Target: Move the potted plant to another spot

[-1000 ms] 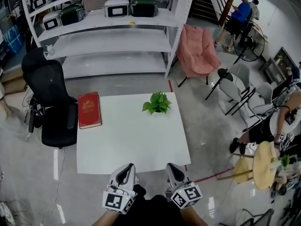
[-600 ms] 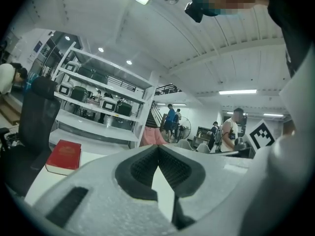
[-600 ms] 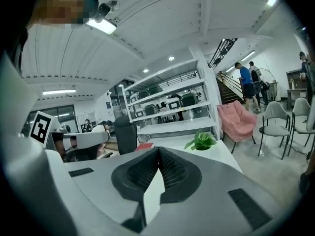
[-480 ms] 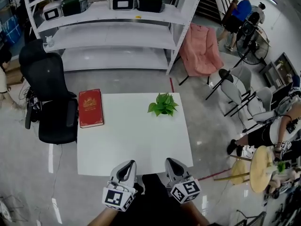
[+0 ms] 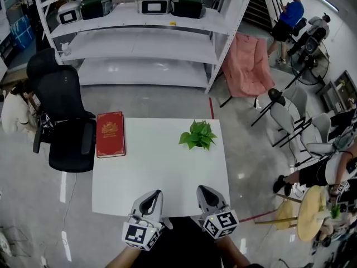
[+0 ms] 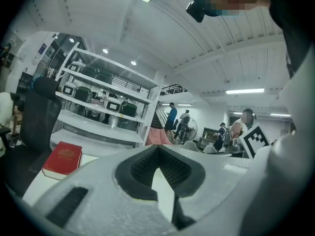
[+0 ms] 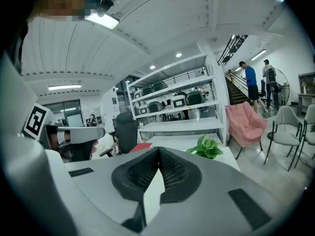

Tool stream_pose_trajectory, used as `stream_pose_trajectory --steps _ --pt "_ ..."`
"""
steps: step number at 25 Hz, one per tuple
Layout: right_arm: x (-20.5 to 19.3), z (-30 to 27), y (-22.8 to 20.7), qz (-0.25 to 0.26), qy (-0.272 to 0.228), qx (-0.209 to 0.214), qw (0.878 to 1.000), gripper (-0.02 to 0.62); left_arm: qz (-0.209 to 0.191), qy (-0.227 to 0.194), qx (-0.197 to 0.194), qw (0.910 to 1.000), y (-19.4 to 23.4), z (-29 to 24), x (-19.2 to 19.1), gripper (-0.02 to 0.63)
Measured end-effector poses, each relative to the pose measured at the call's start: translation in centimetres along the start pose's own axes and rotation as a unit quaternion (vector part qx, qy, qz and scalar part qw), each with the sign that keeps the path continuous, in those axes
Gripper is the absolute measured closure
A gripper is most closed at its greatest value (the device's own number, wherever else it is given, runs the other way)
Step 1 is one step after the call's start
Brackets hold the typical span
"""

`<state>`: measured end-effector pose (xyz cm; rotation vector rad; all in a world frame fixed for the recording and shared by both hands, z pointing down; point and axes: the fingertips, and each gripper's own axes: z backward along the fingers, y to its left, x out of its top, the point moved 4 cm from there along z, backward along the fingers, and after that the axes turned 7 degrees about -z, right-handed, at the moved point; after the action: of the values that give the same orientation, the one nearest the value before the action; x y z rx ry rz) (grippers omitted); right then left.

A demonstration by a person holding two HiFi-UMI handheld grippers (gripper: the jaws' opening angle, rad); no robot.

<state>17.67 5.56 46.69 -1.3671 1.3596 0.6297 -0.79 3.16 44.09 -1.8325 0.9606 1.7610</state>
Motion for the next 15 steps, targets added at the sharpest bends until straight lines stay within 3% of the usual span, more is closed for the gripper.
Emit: stream_pose_trajectory --steps 8,15 --pt "1.3 -4.2 -4.5 0.051 0.046 0.002 0.998 0.586 -0.002 0.01 0.002 0.9999 0.3 -4.8 -0.1 0.592" --pt "0.7 -7.8 -7.9 0.148 0.122 0.007 0.981 0.586 -0.005 0.018 0.007 0.9998 1.1 -8.0 0.0 0.592"
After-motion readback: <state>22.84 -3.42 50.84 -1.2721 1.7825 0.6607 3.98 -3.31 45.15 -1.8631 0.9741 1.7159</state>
